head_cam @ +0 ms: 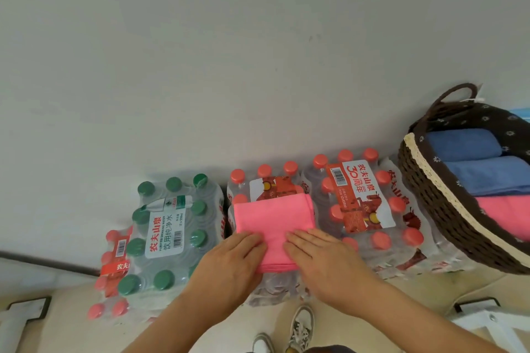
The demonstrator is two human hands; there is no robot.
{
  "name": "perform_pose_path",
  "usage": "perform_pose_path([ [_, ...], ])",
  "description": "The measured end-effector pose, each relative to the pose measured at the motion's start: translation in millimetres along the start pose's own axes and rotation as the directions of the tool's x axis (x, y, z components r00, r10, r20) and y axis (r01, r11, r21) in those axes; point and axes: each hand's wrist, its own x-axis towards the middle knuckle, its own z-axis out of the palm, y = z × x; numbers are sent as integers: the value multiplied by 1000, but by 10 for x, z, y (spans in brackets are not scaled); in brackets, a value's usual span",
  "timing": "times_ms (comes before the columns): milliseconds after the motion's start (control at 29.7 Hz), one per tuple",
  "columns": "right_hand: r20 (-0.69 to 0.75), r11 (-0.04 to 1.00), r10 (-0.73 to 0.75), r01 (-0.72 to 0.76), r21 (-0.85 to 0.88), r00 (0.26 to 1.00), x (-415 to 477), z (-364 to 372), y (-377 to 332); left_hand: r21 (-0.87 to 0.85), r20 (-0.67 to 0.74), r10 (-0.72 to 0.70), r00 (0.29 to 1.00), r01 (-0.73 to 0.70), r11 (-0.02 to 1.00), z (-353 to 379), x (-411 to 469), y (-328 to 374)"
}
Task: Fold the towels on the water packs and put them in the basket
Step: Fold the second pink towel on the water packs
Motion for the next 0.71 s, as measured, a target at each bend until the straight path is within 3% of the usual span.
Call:
perform_pose_path([
  [101,94,988,78,-90,125,992,6,-157,46,-224,51,-132,990,140,964,-99,-60,-10],
  [202,195,930,181,-233,286,964,80,-325,68,-421,99,-324,941,335,843,-113,-43,-76],
  [370,104,857,381,-393,334,919,359,-391,95,-482,41,-560,827,508,714,-47,205,-148],
  [538,72,847,486,-489,209,871,535,-258,117,-546,100,-716,691,639,541,-19,343,-155],
  [707,129,733,591,-597,325,796,624,-271,197,-555,126,-746,654,669,494,-5,395,-174],
])
